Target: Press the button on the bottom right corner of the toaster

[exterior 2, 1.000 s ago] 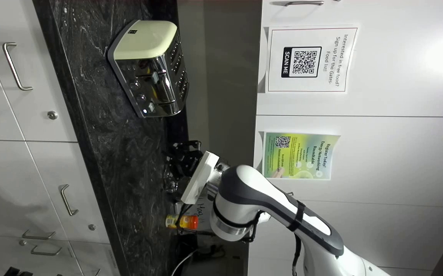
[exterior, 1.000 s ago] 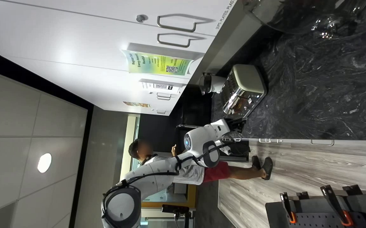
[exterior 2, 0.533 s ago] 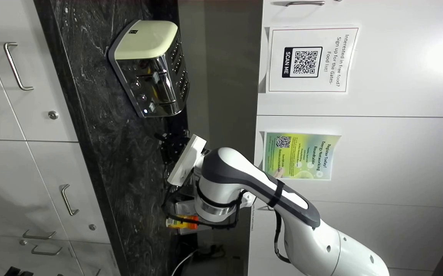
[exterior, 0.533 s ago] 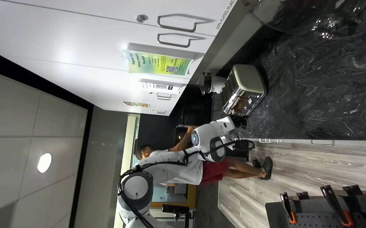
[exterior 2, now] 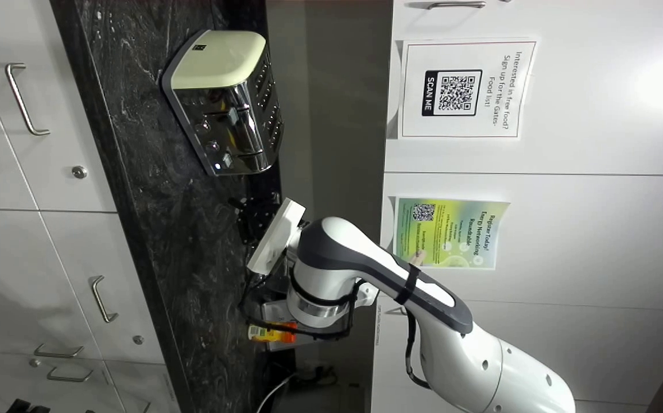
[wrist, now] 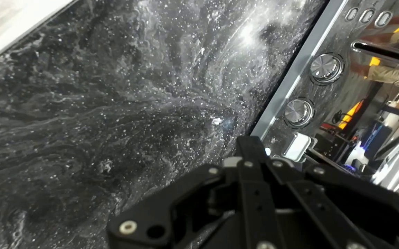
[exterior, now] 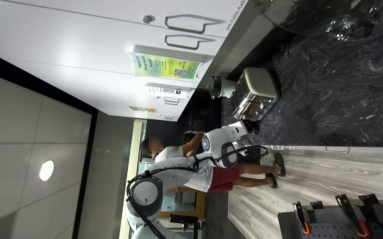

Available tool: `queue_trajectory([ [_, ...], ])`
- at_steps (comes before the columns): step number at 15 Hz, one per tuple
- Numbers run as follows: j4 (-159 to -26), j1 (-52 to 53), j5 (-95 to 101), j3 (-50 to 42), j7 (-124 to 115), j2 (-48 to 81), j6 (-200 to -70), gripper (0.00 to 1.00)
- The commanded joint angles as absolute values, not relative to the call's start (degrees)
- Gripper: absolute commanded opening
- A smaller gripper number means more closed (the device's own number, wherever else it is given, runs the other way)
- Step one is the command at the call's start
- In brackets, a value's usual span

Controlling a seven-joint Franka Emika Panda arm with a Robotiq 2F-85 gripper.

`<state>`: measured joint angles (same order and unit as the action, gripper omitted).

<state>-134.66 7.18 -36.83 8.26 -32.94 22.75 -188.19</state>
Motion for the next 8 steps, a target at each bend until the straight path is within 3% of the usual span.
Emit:
queue_trajectory([
  [1, -130.33, 6.83, -37.98, 8.56, -35.19, 27.38, -190.96, 0.00],
  [8, -122.88, 8.27, -38.92, 6.23, -39.30, 36.47, -196.62, 0.00],
])
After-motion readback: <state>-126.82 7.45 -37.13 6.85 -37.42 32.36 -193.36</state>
